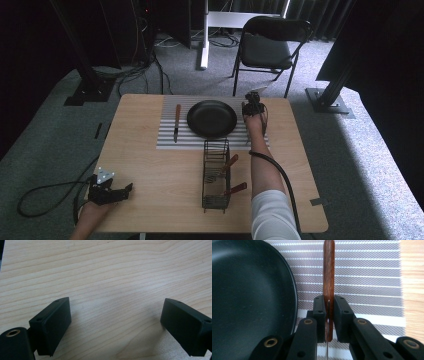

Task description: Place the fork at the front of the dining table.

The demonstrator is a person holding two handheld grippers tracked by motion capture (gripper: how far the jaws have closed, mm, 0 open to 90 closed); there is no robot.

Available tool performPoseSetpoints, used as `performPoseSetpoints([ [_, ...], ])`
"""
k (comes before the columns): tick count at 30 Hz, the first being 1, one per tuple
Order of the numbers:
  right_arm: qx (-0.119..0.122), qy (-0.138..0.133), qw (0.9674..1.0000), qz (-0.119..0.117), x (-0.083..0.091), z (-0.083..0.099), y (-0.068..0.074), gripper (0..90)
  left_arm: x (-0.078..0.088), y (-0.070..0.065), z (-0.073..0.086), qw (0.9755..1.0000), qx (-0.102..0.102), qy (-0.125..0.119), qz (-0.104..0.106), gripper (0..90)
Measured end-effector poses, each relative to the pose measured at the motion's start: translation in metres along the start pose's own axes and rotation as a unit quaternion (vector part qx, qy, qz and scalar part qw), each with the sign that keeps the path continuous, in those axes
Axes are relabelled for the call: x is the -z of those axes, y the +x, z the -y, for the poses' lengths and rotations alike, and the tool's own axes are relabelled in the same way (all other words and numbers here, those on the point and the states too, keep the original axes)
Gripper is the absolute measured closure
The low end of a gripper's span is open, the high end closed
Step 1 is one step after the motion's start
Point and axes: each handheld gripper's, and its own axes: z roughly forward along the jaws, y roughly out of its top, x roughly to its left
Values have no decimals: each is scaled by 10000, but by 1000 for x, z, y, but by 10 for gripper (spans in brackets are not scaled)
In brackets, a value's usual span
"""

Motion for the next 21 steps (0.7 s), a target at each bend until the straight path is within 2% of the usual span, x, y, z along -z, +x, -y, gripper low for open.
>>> performPoseSetpoints([
  [2, -45, 55, 10000, -31, -4, 0, 0, 810, 0, 0, 0, 10000, -1, 1, 0, 95],
  [4, -104, 123, 9998, -73, -19, 2, 4, 810, 0, 0, 0, 10000, 0, 3, -1, 95],
  [7, -121, 47, 9999, -20, -20, 2, 4, 809, 0, 0, 0, 10000, -3, 4, -1, 95],
  [12, -13, 32, 10000, 26, -20, 1, 7, 796, 0, 0, 0, 10000, -1, 4, -2, 95],
  [15, -2, -21, 10000, 18, -15, 2, 6, 723, 0, 0, 0, 10000, 1, -6, -3, 95],
  [16, 21, -84, 10000, -38, -7, 2, 5, 681, 0, 0, 0, 10000, 1, -5, -3, 95],
  [20, 21, -215, 9997, -116, 4, 5, 3, 643, 0, 0, 0, 10000, -3, -2, -3, 95],
  [21, 23, -325, 9992, -226, 18, 12, -1, 627, 0, 0, 0, 10000, -11, 5, -4, 95],
])
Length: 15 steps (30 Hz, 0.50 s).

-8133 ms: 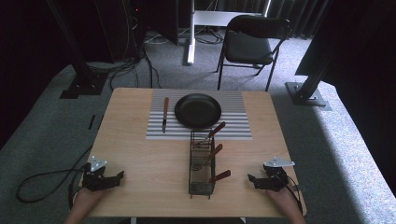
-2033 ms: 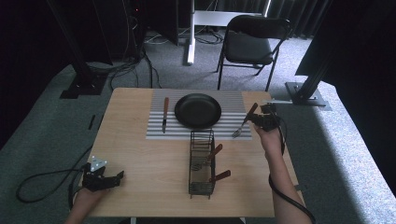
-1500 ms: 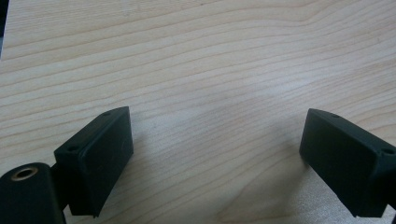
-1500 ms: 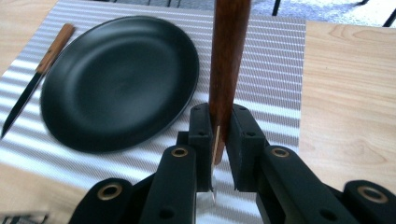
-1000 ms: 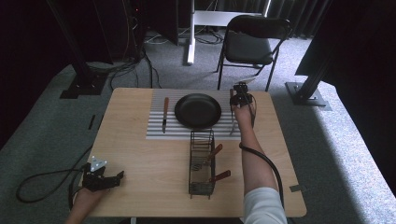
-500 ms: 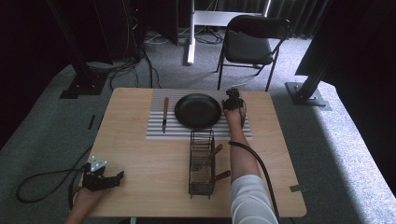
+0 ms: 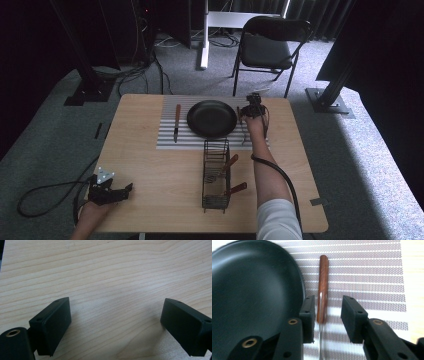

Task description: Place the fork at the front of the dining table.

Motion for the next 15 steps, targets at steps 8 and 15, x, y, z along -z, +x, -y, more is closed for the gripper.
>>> performPoseSetpoints([
  [8, 164, 151, 9990, -378, 16, 38, 0, 656, 0, -1, 0, 10000, 37, -8, -22, 95],
  [15, 181, 304, 9987, -354, 14, 56, 0, 771, 0, -1, 0, 10000, 35, -8, -22, 95],
])
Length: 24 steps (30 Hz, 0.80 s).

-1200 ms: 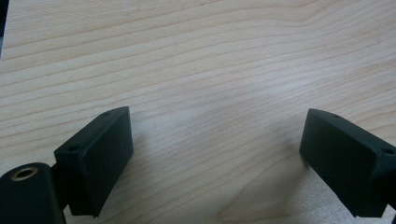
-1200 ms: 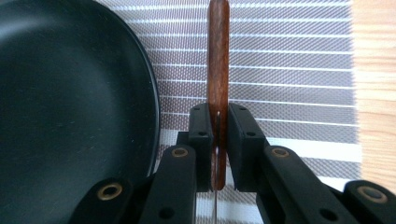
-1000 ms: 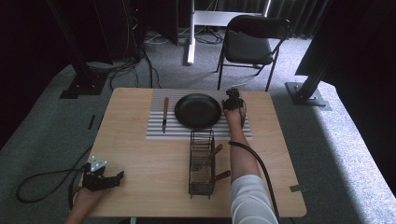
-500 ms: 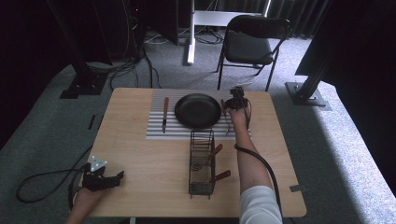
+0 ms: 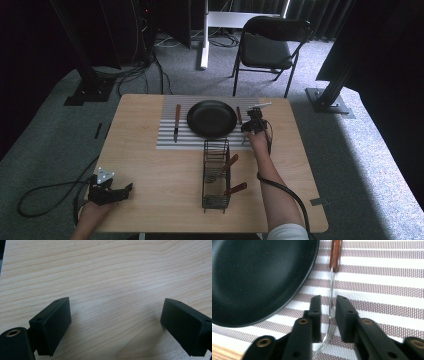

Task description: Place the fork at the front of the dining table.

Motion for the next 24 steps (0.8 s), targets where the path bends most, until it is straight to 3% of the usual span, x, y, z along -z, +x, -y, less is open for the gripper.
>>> performPoseSetpoints([
  [6, 4, 184, 9998, 53, -6, 2, -4, 834, 0, 0, 0, 10000, 1, -1, 1, 95],
  [11, -197, 120, 9997, 20, -6, 8, -16, 847, 0, 0, 0, 10000, 3, 0, 0, 95],
  [14, -254, 99, 9996, 36, -7, 13, -24, 769, 0, 0, 0, 10000, 3, -1, 0, 95],
  [17, -275, 67, 9996, 9, -5, 15, -26, 751, 0, 0, 0, 10000, 3, -1, 0, 95],
  [18, -272, 35, 9996, -89, -3, 17, -28, 718, 0, 0, 0, 10000, 2, -1, 0, 95],
  [24, -341, -68, 9991, -261, 3, 26, -32, 691, 0, 0, 0, 10000, 14, 1, -14, 95],
])
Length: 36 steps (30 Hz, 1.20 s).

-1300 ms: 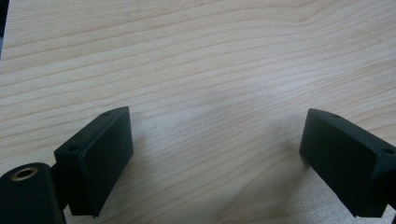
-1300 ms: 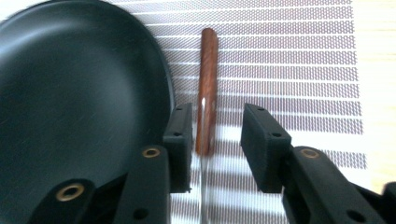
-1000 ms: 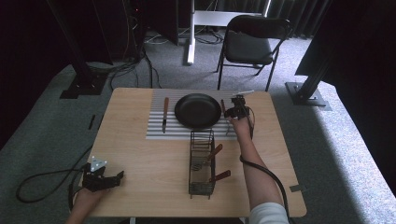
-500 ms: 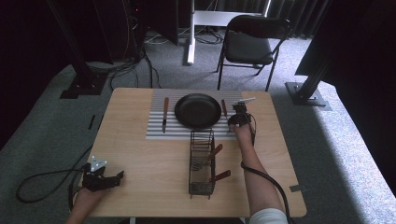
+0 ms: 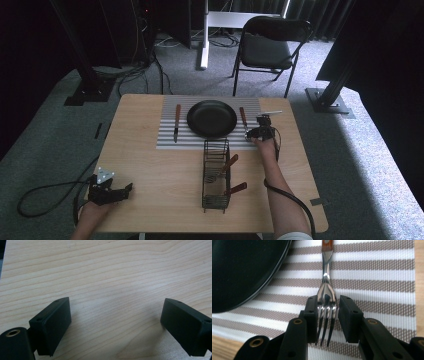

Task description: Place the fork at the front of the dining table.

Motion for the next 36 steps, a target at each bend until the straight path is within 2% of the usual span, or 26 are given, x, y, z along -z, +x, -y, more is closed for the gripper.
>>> performPoseSetpoints([
  [5, 62, 50, 10000, -58, 0, 7, 1, 684, 0, 0, 0, 10000, 0, 3, -1, 95],
  [8, -7, -29, 9999, -124, 2, 13, 1, 681, 0, 0, 0, 10000, 0, 0, 0, 95],
  [13, 57, -33, 9997, -239, 3, 17, 3, 680, 0, 0, 0, 10000, -1, 2, 0, 95],
  [14, 6, -34, 9994, -348, 4, 19, 2, 669, 0, 0, 0, 10000, 0, 0, 0, 95],
  [17, -27, -80, 9994, -346, 5, 20, 1, 661, 0, 0, 0, 10000, -1, 0, 0, 95],
  [18, 4, -150, 9995, -284, 8, 21, 0, 613, 0, 0, 0, 10000, 0, 0, 0, 95],
  [19, 4, -150, 9995, -284, 8, 21, 0, 613, 0, 0, 0, 10000, 0, 0, 0, 95],
  [20, 38, -228, 9995, -237, 12, 22, -1, 496, 0, 0, 0, 10000, -1, 0, 0, 95],
  [21, 38, -228, 9995, -237, 12, 22, -1, 496, 0, 0, 0, 10000, -1, 0, 0, 95],
  [22, 69, -297, 9994, -159, 15, 23, -2, 413, 0, 0, 0, 10000, 2, -2, 0, 95],
  [23, 69, -297, 9994, -159, 15, 23, -2, 413, 0, 0, 0, 10000, 2, -2, 0, 95],
  [24, 20, -384, 9991, -156, 18, 25, -5, 345, 0, 0, 0, 10000, 2, -1, 0, 95],
  [25, 20, -384, 9991, -156, 18, 25, -5, 345, 0, 0, 0, 10000, 2, -1, 0, 95],
  [26, 17, -424, 9990, -160, 19, 28, -6, 235, 0, 0, 0, 10000, -1, 0, 0, 95],
  [27, 17, -424, 9990, -160, 19, 28, -6, 235, 0, 0, 0, 10000, -1, 0, 0, 95],
  [29, 182, -440, 9988, -94, 19, 31, -6, 215, 0, 0, 0, 10000, 2, -2, 0, 95],
  [31, 202, -458, 9986, -184, 19, 34, -7, 212, 0, 0, 0, 10000, 1, -2, 1, 95],
  [32, 233, -581, 9978, -218, 19, 38, -8, 160, 0, 0, 0, 10000, -1, 0, 0, 95],
  [36, 318, -720, 9968, -172, 20, 46, -9, 150, 0, 0, 0, 10000, 0, 0, 0, 95],
])
